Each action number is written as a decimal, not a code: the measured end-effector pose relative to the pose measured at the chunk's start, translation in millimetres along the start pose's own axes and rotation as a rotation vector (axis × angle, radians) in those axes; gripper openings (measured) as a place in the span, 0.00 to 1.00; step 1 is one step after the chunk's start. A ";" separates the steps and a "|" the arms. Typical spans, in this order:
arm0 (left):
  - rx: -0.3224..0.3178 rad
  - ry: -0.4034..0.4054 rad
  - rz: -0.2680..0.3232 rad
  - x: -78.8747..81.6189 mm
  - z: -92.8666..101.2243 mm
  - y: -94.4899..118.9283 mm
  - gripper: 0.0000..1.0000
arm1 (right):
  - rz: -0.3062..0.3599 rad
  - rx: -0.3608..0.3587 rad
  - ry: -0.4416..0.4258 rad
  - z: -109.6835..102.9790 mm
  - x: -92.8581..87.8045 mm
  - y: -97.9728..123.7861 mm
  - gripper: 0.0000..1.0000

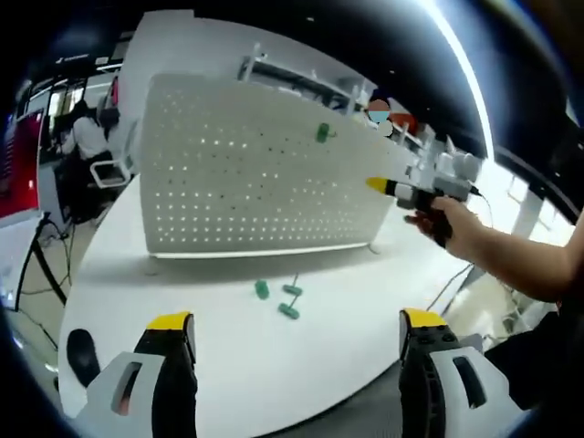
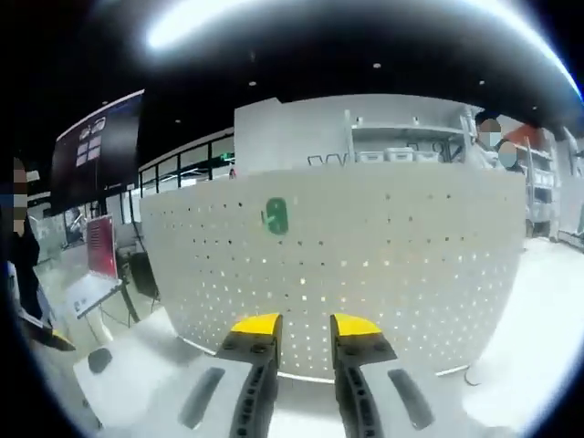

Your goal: Insert the hook assembly into the mounting plate slot until the hook locks in place.

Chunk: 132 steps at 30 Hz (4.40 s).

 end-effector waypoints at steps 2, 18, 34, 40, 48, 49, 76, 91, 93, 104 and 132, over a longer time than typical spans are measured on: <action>-0.004 -0.006 -0.017 -1.9 1.4 -0.9 0.94 | -0.034 0.021 -0.025 1.3 -9.7 7.7 0.18; -0.007 0.026 -0.057 -16.6 1.0 3.9 0.94 | -0.250 0.260 0.098 -26.3 -100.0 93.0 0.21; 0.007 0.067 -0.142 -44.3 0.0 8.8 0.95 | -0.411 0.267 0.083 -19.5 -137.8 116.9 0.21; 0.027 0.072 -0.142 -47.3 -0.5 6.7 0.93 | -0.476 0.300 0.085 -22.2 -149.7 118.2 0.21; 0.035 0.092 -0.157 -51.2 -5.3 1.0 0.94 | -0.546 0.385 0.157 -43.4 -157.8 102.3 0.21; 0.033 0.095 -0.159 -51.6 -5.8 0.4 0.95 | -0.553 0.392 0.154 -44.8 -158.2 100.9 0.21; -0.003 0.180 -0.163 -50.9 -25.3 -10.7 0.96 | -0.710 0.501 0.265 -108.6 -174.0 -33.8 0.18; 0.011 0.207 -0.167 -53.0 -33.9 -14.1 0.95 | -0.835 0.535 0.281 -125.3 -181.6 -58.9 0.09; 0.014 0.212 -0.165 -54.3 -33.5 -13.2 0.95 | -0.845 0.535 0.293 -125.0 -182.8 -60.0 0.05; 0.024 0.216 -0.160 -51.1 -34.2 -8.2 0.95 | -0.816 0.501 0.230 -123.9 -172.7 -59.2 0.00; -0.033 0.092 -0.143 -6.8 -12.7 -14.4 0.89 | -0.388 0.563 -0.188 -138.4 -40.6 31.2 0.00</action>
Point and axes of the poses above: the point that each gripper's makers call its tool centre point, and the gripper's own axes: y roughly backward along the fingers, z roughly to its right, x roughly out of its top, the point moved 7 cm from there along y, roughly backward along the fingers, and after that the axes turned 15 degrees about -x, right-handed, at the moved point
